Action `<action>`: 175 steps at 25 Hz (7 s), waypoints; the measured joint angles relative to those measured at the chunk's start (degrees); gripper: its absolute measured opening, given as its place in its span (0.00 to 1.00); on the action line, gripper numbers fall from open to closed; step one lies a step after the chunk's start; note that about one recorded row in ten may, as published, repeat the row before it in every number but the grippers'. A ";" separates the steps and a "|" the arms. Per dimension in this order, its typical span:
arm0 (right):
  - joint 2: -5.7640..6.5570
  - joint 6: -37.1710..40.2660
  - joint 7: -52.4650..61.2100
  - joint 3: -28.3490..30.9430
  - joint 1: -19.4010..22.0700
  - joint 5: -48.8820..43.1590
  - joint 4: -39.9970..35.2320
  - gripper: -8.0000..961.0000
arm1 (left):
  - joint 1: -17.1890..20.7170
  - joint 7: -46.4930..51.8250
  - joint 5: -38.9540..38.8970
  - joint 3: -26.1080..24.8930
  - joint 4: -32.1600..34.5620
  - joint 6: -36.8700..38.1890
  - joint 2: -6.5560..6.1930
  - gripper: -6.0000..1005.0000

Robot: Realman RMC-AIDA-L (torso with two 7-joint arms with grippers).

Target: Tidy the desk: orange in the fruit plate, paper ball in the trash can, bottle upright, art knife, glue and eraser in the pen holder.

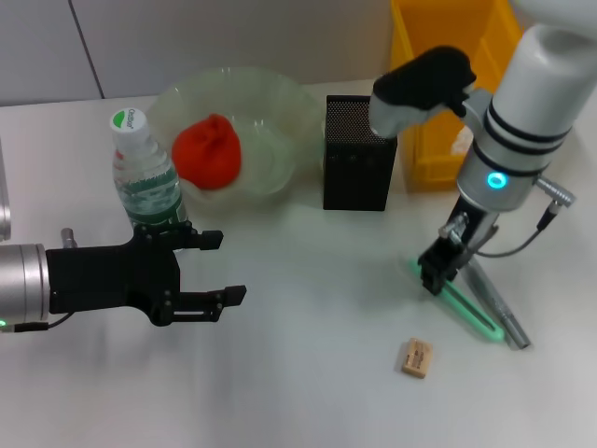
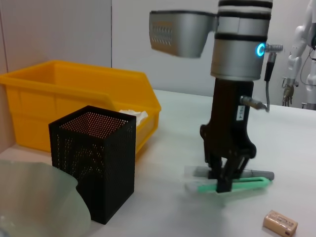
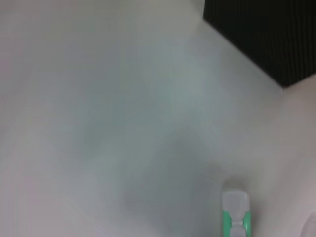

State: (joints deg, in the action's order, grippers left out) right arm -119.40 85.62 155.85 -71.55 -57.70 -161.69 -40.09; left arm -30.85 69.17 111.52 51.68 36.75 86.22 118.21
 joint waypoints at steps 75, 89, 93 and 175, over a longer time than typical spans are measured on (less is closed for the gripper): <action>0.49 -21.63 -78.02 30.42 18.03 63.21 8.87 0.46 | -1.08 0.01 -1.24 -0.09 0.00 -0.14 0.08 0.80; 0.39 -21.05 -78.02 31.16 18.65 66.26 8.48 0.75 | -0.87 0.09 -1.56 -0.09 -0.09 0.18 0.16 0.80; 0.40 -15.10 -78.86 30.89 20.66 73.24 7.39 0.86 | -0.87 -0.08 -1.99 -0.09 -0.16 0.18 0.18 0.80; 0.05 10.47 -44.68 -8.50 16.18 17.01 -19.75 0.83 | 0.15 -0.99 3.55 5.85 2.29 8.96 0.19 0.73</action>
State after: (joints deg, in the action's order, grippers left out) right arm -119.35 96.09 111.17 -80.05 -41.52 -144.68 -59.85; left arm -30.70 68.17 115.08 57.52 39.04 95.18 118.40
